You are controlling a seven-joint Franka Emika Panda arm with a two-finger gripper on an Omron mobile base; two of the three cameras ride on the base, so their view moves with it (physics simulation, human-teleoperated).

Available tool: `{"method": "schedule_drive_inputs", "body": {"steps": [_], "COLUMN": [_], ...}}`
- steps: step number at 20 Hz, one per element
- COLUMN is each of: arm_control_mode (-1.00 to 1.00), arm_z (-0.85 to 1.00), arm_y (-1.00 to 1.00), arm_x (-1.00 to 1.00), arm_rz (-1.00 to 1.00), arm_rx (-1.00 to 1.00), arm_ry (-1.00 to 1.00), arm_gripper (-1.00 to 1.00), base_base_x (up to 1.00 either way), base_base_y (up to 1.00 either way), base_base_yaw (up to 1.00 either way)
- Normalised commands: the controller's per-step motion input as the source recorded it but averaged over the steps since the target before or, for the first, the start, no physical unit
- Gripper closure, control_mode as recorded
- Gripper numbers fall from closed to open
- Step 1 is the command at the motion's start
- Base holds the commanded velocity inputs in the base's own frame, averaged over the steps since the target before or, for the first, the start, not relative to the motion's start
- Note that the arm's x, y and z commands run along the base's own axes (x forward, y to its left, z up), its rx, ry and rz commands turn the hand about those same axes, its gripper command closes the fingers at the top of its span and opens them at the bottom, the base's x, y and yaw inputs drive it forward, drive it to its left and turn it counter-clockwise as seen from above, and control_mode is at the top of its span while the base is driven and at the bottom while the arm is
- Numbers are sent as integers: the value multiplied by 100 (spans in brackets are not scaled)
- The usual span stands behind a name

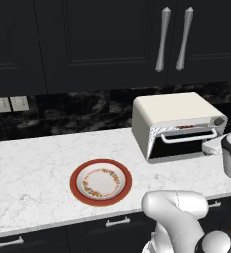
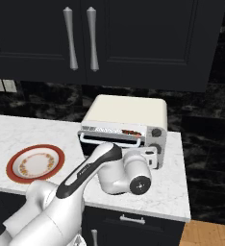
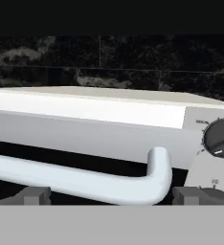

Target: Pick up the kebab skewer and baguette bread, and place them inside the toaster oven. Close the toaster oven door and start by setting the timer.

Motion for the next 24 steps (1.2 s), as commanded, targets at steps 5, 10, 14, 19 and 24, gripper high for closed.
{"method": "schedule_drive_inputs", "body": {"steps": [5,10,14,19,24], "arm_control_mode": [-100,-100,-100,-100,-100], "arm_z": [8,2,0,0,0], "arm_y": [8,5,0,0,0], "arm_x": [32,25,17,20,17], "arm_rz": [-3,-2,-2,-2,-1], "arm_rx": [0,0,0,0,0], "arm_ry": [0,0,0,0,0], "arm_gripper": [-100,-100,-100,-100,-100], "base_base_x": [0,0,0,0,0], "base_base_y": [0,0,0,0,0], "base_base_yaw": [0,0,0,0,0]}}
